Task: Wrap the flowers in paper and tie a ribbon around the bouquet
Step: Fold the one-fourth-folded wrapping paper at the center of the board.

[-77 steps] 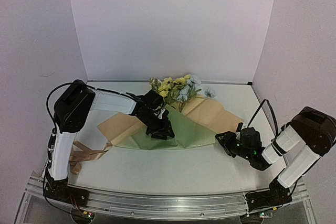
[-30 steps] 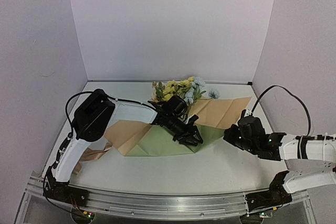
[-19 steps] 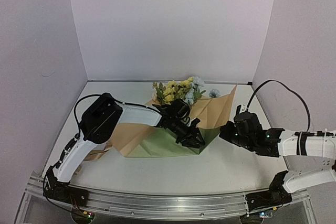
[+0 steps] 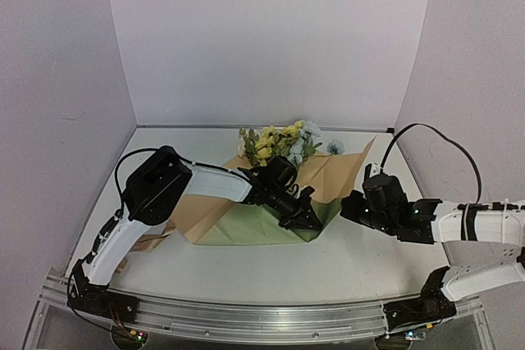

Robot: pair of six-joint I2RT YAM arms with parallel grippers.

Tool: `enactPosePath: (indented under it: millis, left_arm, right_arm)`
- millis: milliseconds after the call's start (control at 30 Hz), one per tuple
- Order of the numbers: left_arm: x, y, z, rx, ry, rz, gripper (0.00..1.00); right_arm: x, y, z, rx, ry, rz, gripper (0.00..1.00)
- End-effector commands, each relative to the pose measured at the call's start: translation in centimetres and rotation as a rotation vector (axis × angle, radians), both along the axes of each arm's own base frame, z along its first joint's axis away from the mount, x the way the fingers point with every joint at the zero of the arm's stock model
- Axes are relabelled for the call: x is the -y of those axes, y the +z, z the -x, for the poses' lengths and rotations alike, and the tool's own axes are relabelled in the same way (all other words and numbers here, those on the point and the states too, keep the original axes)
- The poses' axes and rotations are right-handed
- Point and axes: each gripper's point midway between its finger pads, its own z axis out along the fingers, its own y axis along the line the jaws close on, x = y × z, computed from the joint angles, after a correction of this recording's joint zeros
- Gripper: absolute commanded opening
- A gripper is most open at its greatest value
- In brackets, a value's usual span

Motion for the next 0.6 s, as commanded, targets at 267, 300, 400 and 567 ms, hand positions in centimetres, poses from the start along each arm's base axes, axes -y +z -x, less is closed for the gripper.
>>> enactPosePath:
  millis: [267, 300, 400, 567]
  left_arm:
    - [-0.7, 7.2, -2.2, 0.218, 0.063, 0.035, 0.11]
    - [-1.1, 8.5, -2.3, 0.249, 0.063, 0.046, 0.14]
    - [-2.9, 10.4, -2.6, 0.289, 0.076, 0.046, 0.16]
    - [-8.5, 9.7, -3.1, 0.292, 0.131, -0.054, 0.15]
  right_arm:
    - [-1.8, 1.5, -0.6, 0.023, 0.059, 0.023, 0.00]
    - [-1.8, 1.4, -0.7, 0.021, 0.060, 0.027, 0.00]
    - [-1.9, 1.3, -0.9, 0.015, 0.056, 0.045, 0.00]
    - [-1.7, 1.3, -1.0, 0.007, 0.052, 0.074, 0.00]
